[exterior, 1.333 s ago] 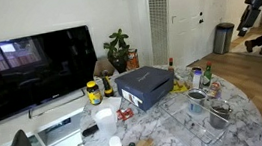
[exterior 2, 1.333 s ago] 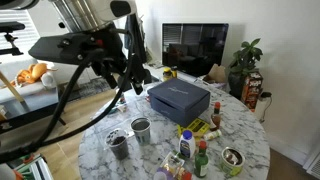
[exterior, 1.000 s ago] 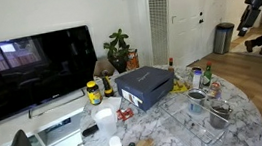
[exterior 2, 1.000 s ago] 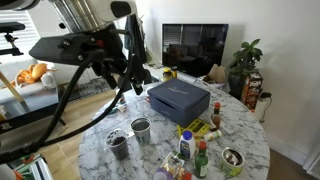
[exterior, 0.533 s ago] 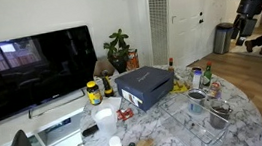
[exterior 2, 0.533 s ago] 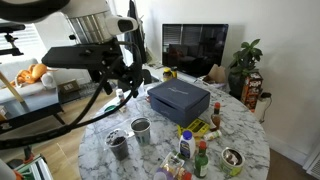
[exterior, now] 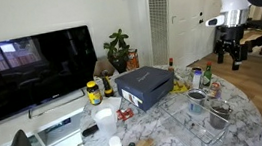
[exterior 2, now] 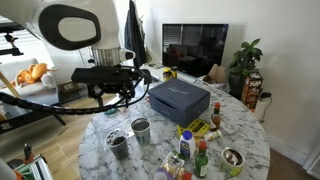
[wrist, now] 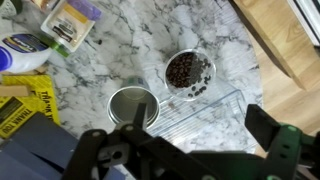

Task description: Pick up the clear cup with beans in it and the silver cup simultaneously and put them in the clear storage container

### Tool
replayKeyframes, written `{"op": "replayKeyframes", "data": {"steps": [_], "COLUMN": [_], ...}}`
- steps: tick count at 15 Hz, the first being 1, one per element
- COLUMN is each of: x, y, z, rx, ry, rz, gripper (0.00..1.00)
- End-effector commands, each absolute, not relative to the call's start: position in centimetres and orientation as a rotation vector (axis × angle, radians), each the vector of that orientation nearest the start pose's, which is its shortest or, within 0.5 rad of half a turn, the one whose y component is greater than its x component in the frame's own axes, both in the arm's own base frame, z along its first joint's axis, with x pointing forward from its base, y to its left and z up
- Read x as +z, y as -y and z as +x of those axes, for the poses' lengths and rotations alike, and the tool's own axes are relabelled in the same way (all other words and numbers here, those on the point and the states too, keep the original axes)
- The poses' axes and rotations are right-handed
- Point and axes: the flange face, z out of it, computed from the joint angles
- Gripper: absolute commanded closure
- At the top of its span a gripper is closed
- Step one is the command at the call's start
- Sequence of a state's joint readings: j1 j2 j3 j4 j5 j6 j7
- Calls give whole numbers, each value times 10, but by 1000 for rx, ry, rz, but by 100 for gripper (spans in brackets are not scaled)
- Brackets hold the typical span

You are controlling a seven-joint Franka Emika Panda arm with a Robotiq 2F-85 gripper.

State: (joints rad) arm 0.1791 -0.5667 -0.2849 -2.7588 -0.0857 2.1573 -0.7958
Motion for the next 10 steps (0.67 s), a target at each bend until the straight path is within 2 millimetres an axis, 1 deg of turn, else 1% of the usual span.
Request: {"op": "replayKeyframes", "data": {"steps": [1,3,4,5,6,10], "x": [324,302,325,319,318,324], "y": [19,12,18,17,16,18], "z": [354,355,352,353,355,356], "rx": [102,138,116,137,147,129], "ry": [1385,1498,1404,1415,1417,1417], "rz": [-2636,-2528,-2619,-2604,-2607,-2621], "gripper": [0,0,0,0,0,0]}}
